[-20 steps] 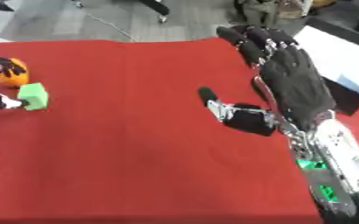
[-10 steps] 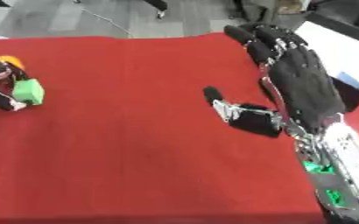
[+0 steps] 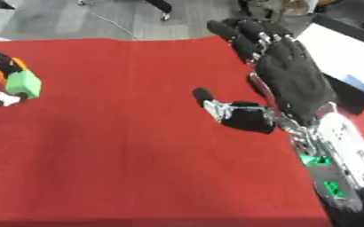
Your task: Pick up the objects with one hand, pass them to the other hand, and then place them into the box on the other side of the table.
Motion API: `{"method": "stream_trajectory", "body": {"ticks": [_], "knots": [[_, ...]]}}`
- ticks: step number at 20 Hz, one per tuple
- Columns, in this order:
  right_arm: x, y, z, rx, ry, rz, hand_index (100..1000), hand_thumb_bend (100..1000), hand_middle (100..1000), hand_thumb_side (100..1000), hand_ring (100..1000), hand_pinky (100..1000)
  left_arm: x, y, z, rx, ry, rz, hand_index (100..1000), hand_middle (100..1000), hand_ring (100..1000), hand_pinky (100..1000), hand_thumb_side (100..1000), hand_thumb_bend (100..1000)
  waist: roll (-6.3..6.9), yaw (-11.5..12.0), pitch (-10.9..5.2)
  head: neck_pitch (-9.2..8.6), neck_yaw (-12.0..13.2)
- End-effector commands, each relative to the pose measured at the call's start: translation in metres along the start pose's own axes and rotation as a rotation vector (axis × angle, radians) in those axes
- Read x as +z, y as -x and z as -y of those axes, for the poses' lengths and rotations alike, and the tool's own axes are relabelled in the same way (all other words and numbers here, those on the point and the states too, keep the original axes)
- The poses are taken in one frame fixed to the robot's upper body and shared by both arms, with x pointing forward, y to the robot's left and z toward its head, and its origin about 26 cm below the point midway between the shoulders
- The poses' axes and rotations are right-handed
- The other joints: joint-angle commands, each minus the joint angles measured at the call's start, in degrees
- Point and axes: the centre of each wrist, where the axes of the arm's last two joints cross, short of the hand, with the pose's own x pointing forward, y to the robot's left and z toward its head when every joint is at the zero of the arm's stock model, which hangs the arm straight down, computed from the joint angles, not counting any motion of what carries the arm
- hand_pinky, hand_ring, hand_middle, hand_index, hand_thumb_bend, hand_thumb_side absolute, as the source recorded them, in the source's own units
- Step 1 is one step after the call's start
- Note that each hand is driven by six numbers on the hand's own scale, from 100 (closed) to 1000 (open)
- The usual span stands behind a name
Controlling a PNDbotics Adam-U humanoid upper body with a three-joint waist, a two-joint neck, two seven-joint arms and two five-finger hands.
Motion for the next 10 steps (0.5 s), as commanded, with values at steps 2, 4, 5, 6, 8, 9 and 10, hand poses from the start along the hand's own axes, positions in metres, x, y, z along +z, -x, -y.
{"method": "stream_trajectory", "body": {"ticks": [2,4,5,6,8,9,10], "knots": [[-0.013,-0.005,0.013,0.025,-0.054,0.134,940,397,815,470,834,817,-0.008,-0.033,-0.031,0.162,-0.015,0.281,591,470,509,717,408,100,0.4,1.07,-1.31,-0.15,-1.68],[-0.02,-0.01,0.017,0.033,-0.07,0.194,953,423,841,480,851,845,-0.022,-0.063,-0.03,0.301,0.07,0.419,591,472,510,719,476,100,0.47,1.73,-1.5,-0.15,-1.98],[-0.024,-0.012,0.018,0.04,-0.074,0.218,957,422,849,480,857,854,-0.028,-0.078,-0.032,0.363,0.12,0.477,594,475,513,719,493,100,0.48,1.98,-1.57,-0.15,-2.06],[-0.027,-0.015,0.02,0.047,-0.074,0.244,960,425,860,482,866,864,-0.036,-0.095,-0.032,0.418,0.173,0.539,595,476,514,720,513,100,0.47,2.23,-1.64,-0.15,-2.16],[-0.034,-0.02,0.022,0.057,-0.07,0.287,963,427,870,478,872,881,-0.048,-0.125,-0.034,0.51,0.272,0.637,597,479,517,721,541,100,0.41,2.63,-1.73,-0.15,-2.42],[-0.037,-0.023,0.022,0.061,-0.07,0.307,963,427,872,474,874,888,-0.053,-0.137,-0.035,0.545,0.312,0.669,597,478,517,721,548,100,0.38,2.81,-1.77,-0.15,-2.55],[-0.039,-0.026,0.023,0.063,-0.071,0.33,963,426,875,471,876,894,-0.057,-0.147,-0.035,0.57,0.348,0.694,596,478,516,721,550,100,0.35,2.99,-1.8,-0.15,-2.67]]}}
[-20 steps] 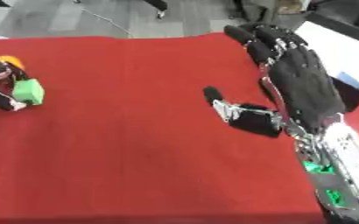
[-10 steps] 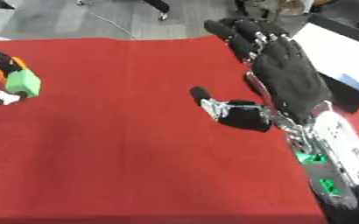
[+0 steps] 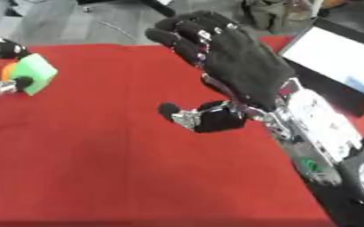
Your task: Pick up the objects with one hand, pass them to the other hand, and then place them into the box on the other side of the table.
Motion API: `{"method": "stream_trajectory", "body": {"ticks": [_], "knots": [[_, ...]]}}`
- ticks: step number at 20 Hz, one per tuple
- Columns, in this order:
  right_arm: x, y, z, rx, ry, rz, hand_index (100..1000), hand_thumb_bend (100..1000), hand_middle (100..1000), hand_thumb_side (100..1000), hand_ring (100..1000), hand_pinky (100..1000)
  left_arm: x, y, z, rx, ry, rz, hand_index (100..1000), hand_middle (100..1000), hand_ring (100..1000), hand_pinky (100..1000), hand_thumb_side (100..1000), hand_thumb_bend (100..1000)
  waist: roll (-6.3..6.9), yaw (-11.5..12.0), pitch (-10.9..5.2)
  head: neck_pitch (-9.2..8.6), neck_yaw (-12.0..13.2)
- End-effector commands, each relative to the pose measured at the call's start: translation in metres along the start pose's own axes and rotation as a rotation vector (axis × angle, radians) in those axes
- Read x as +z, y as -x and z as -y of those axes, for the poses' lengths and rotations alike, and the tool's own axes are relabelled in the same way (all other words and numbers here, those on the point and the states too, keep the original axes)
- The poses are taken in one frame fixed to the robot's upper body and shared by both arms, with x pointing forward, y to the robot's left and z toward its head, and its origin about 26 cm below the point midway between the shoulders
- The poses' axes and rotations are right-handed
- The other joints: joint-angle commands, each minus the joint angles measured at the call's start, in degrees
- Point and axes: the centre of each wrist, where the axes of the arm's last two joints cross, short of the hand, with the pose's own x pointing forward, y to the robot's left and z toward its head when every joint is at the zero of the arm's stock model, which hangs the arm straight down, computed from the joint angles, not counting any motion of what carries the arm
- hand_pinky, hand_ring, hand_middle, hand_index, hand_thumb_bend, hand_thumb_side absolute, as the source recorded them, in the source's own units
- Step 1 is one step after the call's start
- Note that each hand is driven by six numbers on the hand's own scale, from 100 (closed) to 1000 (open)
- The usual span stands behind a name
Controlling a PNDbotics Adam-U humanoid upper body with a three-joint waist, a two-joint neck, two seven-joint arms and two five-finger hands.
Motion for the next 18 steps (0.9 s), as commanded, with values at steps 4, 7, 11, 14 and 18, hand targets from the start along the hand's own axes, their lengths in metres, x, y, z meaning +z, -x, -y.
{"method": "stream_trajectory", "body": {"ticks": [4,7,11,14,18], "knots": [[-0.018,-0.01,0.014,0.027,0.016,0.117,957,419,878,461,876,900,-0.047,-0.036,0.005,0.076,0.225,0.121,601,482,521,722,560,100,0.01,0.65,-1.07,-0.15,-0.58],[-0.023,-0.013,0.016,0.019,0.013,0.142,953,411,875,445,870,897,-0.07,-0.043,0.015,0.086,0.277,0.143,603,484,524,724,573,100,-0.05,0.84,-1.01,-0.15,-0.92],[-0.024,-0.016,0.015,0.0,-0.005,0.139,945,414,865,431,860,883,-0.093,-0.053,0.027,0.092,0.33,0.173,608,489,529,726,578,100,-0.09,1.0,-0.95,-0.15,-1.32],[-0.023,-0.018,0.012,-0.021,-0.025,0.13,940,426,858,425,855,875,-0.107,-0.06,0.035,0.085,0.363,0.195,613,493,533,727,566,100,-0.01,1.13,-1.02,-0.15,-1.63],[-0.021,-0.02,0.009,-0.043,-0.054,0.105,935,438,851,422,850,864,-0.117,-0.065,0.04,0.039,0.383,0.219,618,495,532,728,534,100,0.27,1.31,-1.18,-0.15,-2.15]]}}
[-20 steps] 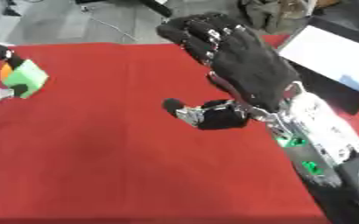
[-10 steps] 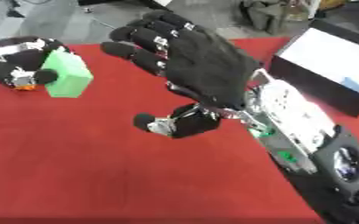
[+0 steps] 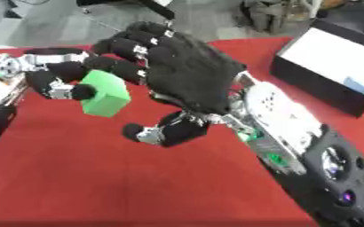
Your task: Pick up the objects with one hand, pass them to the other hand, and then place them into the box on the other side of the table.
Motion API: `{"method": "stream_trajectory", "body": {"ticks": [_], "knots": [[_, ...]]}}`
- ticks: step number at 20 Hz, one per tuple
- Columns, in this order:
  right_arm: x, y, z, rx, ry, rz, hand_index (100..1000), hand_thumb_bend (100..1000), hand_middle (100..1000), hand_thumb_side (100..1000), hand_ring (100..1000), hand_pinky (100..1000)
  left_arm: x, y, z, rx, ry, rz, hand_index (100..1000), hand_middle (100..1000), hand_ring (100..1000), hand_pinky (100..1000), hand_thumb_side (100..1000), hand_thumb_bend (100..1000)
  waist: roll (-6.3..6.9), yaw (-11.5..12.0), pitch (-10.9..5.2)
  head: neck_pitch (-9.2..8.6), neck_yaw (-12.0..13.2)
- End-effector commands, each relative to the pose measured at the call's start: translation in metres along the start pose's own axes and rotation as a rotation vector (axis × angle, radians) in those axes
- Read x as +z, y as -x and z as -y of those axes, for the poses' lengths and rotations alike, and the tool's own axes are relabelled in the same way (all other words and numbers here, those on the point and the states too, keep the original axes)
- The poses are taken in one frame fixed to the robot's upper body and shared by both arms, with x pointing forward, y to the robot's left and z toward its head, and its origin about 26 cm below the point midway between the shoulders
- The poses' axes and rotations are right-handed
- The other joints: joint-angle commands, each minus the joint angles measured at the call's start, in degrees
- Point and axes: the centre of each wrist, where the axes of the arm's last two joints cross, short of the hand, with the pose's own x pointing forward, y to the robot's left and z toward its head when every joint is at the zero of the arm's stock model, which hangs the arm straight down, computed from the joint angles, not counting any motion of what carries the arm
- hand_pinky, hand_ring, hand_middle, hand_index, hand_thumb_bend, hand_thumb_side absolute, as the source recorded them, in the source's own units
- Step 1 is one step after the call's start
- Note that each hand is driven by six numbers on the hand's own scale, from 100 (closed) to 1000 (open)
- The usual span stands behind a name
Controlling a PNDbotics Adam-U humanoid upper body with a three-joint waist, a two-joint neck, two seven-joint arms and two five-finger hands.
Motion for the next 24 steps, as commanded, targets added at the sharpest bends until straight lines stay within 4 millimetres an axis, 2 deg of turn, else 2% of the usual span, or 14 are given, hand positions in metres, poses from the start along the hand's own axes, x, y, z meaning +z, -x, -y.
{"method": "stream_trajectory", "body": {"ticks": [1,7,13,24], "knots": [[-0.001,-0.002,0.006,-0.003,0.006,-0.01,934,441,847,419,848,861,-0.005,-0.011,-0.008,-0.073,0.017,0.015,614,491,526,726,538,100,0.14,0.14,-1.08,-0.15,-0.41],[0.0,-0.005,0.003,-0.025,-0.033,-0.048,926,450,834,409,841,853,-0.008,-0.004,-0.009,-0.109,-0.001,0.014,616,492,526,726,507,100,0.42,0.27,-1.09,-0.15,-0.77],[-0.002,-0.004,-0.002,-0.034,-0.06,-0.069,921,446,822,398,834,849,-0.017,-0.008,-0.01,-0.165,-0.039,0.052,627,502,546,730,469,100,0.6,0.36,-1.03,-0.15,-0.93],[-0.01,0.006,-0.033,-0.016,-0.128,-0.128,920,405,808,369,824,857,-0.033,-0.012,-0.007,-0.184,0.009,0.097,632,506,560,736,476,100,1.16,0.52,-1.06,-0.15,-1.46]]}}
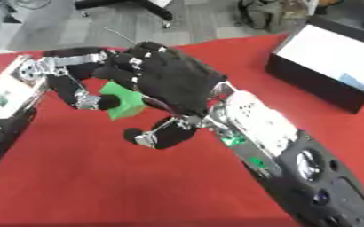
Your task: Pick up the objects with one hand, pass them to the other hand, and then place them into the box on the other side of the table.
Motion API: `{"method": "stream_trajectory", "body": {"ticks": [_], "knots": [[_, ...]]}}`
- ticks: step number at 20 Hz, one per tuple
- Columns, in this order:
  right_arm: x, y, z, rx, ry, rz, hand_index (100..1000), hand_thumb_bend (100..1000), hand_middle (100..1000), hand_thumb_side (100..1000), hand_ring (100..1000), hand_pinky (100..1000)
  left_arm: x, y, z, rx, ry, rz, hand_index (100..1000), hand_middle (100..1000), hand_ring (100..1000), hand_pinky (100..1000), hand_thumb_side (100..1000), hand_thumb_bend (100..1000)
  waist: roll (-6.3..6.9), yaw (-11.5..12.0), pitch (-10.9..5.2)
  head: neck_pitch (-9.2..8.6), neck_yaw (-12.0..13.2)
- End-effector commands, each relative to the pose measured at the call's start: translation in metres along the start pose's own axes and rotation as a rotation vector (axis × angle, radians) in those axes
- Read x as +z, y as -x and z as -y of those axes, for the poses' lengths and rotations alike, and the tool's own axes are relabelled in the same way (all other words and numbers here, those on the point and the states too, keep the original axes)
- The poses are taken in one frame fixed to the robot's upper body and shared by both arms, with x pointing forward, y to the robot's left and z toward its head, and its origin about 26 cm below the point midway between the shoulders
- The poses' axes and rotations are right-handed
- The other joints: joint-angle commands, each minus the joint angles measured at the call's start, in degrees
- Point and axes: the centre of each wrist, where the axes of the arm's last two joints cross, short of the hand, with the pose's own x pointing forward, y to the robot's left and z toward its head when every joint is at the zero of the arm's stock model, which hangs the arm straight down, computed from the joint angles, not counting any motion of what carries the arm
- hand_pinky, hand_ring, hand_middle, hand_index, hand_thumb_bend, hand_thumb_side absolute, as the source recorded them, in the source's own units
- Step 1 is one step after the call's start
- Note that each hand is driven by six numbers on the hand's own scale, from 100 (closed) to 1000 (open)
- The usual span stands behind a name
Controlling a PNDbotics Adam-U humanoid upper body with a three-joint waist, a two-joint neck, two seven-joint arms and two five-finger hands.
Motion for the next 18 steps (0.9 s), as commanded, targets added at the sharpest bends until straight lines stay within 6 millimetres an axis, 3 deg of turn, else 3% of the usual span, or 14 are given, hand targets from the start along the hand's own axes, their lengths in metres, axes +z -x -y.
{"method": "stream_trajectory", "body": {"ticks": [1,6,9,11,14,18], "knots": [[-0.005,0.006,-0.003,0.031,-0.003,-0.023,920,400,807,364,823,856,-0.003,-0.011,-0.011,-0.07,0.06,0.046,632,506,561,737,476,100,-0.02,0.16,-0.93,-0.15,-0.28],[-0.008,0.012,-0.02,0.04,-0.037,-0.058,900,346,782,343,812,853,-0.004,-0.013,-0.011,-0.065,0.069,0.049,633,506,561,738,477,100,0.06,0.29,-0.93,-0.15,-0.43],[-0.009,0.014,-0.026,0.046,-0.04,-0.071,867,242,675,287,794,845,-0.004,-0.013,-0.011,-0.063,0.073,0.049,635,508,563,739,482,100,0.04,0.33,-0.9,-0.15,-0.43],[-0.009,0.015,-0.027,0.054,-0.027,-0.081,804,164,544,264,763,823,-0.004,-0.013,-0.011,-0.061,0.078,0.049,640,512,566,741,488,100,0.02,0.36,-0.89,-0.15,-0.45],[-0.009,0.015,-0.026,0.06,0.025,-0.089,626,100,358,298,689,773,-0.003,-0.013,-0.011,-0.06,0.082,0.05,647,519,572,742,495,100,-0.03,0.37,-0.88,-0.15,-0.42],[-0.009,0.014,-0.028,0.037,0.074,-0.087,478,100,277,296,631,721,-0.001,-0.012,-0.011,-0.062,0.083,0.048,660,532,585,746,511,100,-0.07,0.32,-0.87,-0.15,-0.53]]}}
